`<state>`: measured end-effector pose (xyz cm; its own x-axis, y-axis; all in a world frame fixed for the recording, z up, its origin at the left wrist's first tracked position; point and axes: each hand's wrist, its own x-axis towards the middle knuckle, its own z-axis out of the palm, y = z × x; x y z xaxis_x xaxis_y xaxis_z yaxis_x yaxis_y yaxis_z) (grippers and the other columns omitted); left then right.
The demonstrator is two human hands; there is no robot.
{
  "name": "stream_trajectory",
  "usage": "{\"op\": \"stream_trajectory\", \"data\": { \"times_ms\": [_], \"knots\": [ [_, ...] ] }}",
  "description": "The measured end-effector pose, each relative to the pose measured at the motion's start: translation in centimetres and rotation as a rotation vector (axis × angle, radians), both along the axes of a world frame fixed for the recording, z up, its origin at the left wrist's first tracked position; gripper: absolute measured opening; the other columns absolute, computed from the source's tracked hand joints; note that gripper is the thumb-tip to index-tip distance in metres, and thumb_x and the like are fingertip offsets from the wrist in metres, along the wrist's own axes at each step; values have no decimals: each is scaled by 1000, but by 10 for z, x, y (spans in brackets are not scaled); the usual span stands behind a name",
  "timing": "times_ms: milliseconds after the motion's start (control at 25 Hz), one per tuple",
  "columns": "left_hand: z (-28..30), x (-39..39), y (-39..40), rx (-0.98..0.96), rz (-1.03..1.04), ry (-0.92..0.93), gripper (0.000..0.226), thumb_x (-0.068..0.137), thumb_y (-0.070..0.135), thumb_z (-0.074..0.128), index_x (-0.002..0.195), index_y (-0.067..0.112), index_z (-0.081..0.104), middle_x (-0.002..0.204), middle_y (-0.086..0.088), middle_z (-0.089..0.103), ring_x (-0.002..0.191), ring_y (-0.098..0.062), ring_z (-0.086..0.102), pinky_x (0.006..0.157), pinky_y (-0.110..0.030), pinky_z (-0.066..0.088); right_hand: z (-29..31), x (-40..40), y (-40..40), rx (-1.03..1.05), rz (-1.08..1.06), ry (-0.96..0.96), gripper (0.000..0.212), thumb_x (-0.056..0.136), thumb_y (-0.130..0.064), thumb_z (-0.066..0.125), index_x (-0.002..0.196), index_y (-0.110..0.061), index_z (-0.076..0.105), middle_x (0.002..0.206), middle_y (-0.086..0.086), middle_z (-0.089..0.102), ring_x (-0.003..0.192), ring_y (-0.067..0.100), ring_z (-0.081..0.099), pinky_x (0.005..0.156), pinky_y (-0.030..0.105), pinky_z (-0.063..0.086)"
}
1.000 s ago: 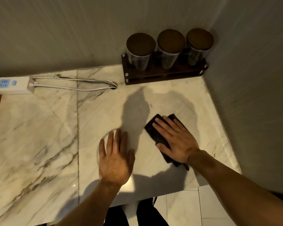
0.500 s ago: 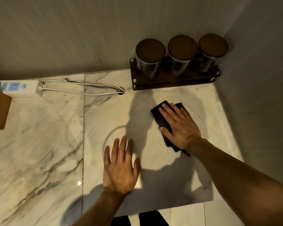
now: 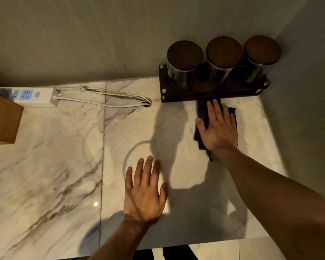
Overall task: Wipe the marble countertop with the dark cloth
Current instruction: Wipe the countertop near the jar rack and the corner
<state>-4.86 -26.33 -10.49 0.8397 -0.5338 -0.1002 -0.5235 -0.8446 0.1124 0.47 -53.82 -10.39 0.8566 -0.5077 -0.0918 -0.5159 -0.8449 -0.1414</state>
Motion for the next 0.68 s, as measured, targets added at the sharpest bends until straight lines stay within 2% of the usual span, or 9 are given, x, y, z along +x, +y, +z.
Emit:
{"op": "stream_trajectory", "data": {
  "times_ms": [400, 680],
  "knots": [
    [5, -1, 0, -4, 1, 23, 64, 90, 45, 37, 147, 17, 34, 155, -9, 33, 144, -29, 23, 116, -52, 15, 6, -17, 22, 127, -427, -40, 70, 96, -55, 15, 153, -18, 2, 162, 6, 0, 147, 27, -4, 119, 46, -1],
    [9, -1, -1, 10, 16, 40, 63, 92, 44, 36, 146, 13, 37, 152, -13, 38, 142, -33, 27, 115, -53, 15, 6, -58, 47, 123, -540, -37, 70, 95, -55, 16, 153, -17, 2, 162, 5, 1, 147, 26, -3, 118, 45, -2]
  ]
}}
